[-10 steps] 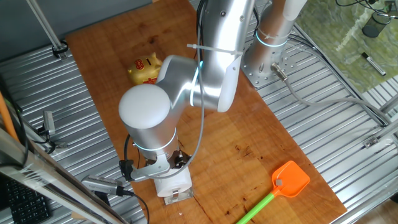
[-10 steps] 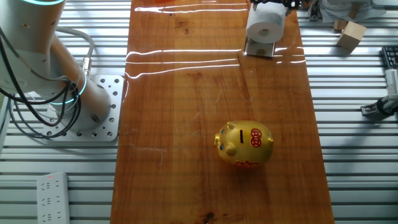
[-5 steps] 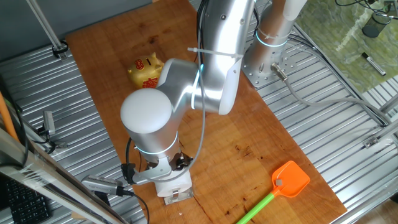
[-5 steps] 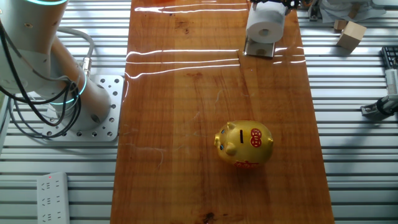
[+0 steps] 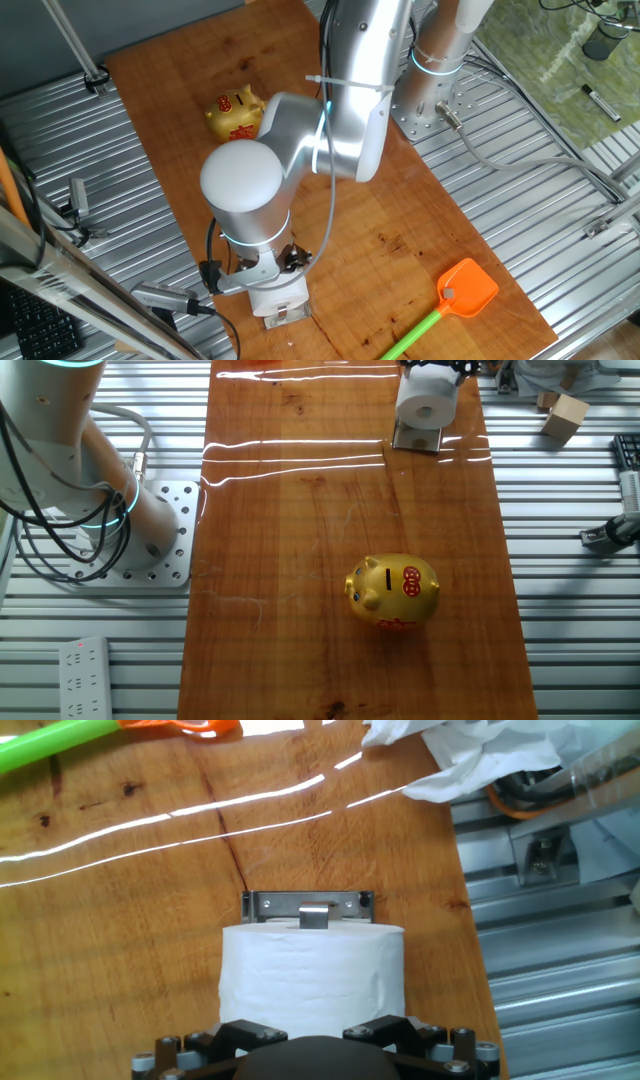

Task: Take the roll of paper down from the shelf

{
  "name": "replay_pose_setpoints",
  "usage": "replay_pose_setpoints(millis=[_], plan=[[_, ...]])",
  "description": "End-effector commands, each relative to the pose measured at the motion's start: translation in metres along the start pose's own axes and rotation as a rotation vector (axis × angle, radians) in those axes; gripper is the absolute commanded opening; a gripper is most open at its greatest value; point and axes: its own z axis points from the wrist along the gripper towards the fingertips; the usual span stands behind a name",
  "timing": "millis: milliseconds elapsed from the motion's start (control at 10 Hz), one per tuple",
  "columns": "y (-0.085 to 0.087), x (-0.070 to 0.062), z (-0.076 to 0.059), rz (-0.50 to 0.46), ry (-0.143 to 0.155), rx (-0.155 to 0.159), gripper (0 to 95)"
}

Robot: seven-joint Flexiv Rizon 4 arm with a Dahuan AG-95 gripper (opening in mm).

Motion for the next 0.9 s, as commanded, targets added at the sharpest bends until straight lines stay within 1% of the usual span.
replay_pose_setpoints(millis=[100, 900], plan=[[-0.001, 0.0007, 0.0019, -0.004, -0.002, 0.003, 95.0], [-0.0053, 0.0027, 0.011, -0.012, -0.009, 0.007, 95.0]])
